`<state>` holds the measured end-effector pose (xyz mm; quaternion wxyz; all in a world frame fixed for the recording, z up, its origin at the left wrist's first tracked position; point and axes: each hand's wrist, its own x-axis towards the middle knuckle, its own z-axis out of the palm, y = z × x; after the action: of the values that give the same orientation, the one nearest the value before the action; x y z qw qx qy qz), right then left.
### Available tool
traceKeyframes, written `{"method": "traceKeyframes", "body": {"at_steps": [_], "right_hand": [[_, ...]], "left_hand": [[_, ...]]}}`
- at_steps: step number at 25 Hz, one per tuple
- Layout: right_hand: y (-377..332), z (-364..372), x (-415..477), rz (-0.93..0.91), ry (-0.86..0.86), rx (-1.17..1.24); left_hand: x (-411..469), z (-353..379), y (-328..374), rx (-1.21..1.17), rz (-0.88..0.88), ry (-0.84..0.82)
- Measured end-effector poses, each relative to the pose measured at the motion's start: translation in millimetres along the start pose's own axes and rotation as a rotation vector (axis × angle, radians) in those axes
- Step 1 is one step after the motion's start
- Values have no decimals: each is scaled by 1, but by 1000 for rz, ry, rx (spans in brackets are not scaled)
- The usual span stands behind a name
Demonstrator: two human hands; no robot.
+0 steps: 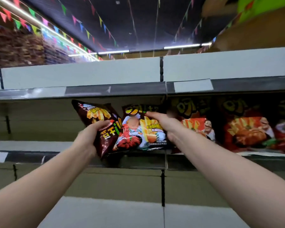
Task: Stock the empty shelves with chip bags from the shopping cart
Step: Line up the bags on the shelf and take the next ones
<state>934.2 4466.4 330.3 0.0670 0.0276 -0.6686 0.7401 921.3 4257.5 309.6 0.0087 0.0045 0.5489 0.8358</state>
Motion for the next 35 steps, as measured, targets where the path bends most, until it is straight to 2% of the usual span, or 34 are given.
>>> {"method": "traceKeyframes", "body": {"at_steps": [3, 6, 8, 11, 15, 18, 22, 25, 26, 28, 30, 32, 34, 35], "right_hand": [[-7, 14, 60, -37, 50, -29], [-8, 14, 99, -96, 80, -186], [-3, 9, 115, -121, 95, -191], [12, 4, 134, -37, 161, -106], [21, 4, 156, 16, 230, -84], [18, -4, 169, 14, 286, -145], [18, 1, 178, 29, 293, -377], [12, 17, 170, 65, 352, -714], [8, 19, 164, 0, 402, -766], [2, 26, 143, -135, 449, -727], [7, 40, 118, -201, 408, -509], [24, 63, 89, -40, 184, -89], [36, 75, 72, 120, 66, 32], [38, 76, 68, 118, 85, 34]], "left_hand": [[22, -1, 8, -24, 31, 78], [41, -3, 4, -80, 67, 163], [58, -5, -1, -125, 56, 151], [74, 2, -4, -147, 26, 118], [82, 14, 0, -142, -97, -39], [90, 16, -6, -165, -119, -102], [98, 15, -17, -234, -172, -143], [105, 15, -20, -315, -202, -154], [105, 15, -20, -331, -204, -152], [104, 15, -18, -372, -180, -123], [102, 16, -16, -436, -128, -86], [100, 22, -17, -486, -92, -67], [96, 33, -23, -470, -92, -57], [92, 39, -24, -447, -103, -68]]}}
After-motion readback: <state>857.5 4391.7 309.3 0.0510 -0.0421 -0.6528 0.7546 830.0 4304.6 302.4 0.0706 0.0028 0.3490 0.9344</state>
